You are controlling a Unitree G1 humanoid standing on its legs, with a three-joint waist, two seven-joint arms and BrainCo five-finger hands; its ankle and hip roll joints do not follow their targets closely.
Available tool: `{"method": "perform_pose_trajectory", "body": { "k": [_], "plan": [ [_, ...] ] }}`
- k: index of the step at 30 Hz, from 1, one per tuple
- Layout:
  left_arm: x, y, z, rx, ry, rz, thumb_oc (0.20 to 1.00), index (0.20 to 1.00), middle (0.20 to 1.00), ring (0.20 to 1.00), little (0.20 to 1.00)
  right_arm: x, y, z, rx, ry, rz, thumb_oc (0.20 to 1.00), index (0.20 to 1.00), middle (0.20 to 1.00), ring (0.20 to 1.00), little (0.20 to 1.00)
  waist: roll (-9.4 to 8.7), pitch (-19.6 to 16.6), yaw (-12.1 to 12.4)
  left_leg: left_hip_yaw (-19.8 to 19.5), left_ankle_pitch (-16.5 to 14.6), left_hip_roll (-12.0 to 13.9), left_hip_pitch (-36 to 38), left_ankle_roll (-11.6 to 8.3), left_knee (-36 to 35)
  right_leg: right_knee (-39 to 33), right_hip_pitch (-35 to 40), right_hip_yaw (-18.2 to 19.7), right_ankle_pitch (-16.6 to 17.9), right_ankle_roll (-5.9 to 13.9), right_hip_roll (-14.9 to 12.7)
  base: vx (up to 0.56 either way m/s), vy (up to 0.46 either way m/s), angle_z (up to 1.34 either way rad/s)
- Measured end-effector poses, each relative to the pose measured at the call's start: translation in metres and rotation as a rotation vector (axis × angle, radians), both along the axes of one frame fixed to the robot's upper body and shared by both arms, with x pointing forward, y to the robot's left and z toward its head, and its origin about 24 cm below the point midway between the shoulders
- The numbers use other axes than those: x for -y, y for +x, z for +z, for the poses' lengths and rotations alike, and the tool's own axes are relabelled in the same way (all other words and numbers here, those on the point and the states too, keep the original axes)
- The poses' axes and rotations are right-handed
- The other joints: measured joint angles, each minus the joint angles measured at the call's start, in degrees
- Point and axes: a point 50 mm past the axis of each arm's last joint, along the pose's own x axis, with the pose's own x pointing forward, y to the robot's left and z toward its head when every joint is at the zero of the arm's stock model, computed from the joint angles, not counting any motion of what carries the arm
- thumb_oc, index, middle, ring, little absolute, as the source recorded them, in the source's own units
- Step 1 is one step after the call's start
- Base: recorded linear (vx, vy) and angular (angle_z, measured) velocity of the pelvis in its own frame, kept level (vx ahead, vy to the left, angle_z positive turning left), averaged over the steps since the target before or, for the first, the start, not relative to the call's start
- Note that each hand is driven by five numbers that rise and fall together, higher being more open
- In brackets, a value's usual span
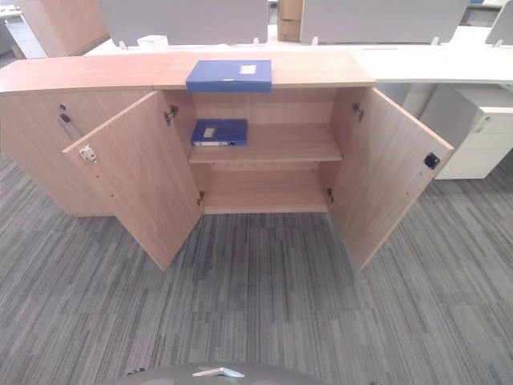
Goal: Put the empty folder in the office cabinet
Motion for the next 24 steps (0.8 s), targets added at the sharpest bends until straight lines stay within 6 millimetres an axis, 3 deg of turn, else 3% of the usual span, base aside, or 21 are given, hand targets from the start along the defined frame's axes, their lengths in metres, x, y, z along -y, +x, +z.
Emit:
{"method": "perform_pose_trajectory", "body": {
  "k": [24],
  "plan": [
    [0.0000, -0.0005, -0.0001, -0.004, 0.001, -0.006, 1.000, 1.000, 1.000, 1.000, 1.000, 0.0001, 0.0022, 0.0002, 0.004, 0.000, 0.004, 1.000, 1.000, 1.000, 1.000, 1.000, 0.47, 0.78, 0.05, 0.73, -0.01, 0.07, -0.24, -0.01, 0.01, -0.05, -0.53, 0.34, -0.21, 0.33, 0.00, 0.00, -0.001, -0.01]
  ]
}}
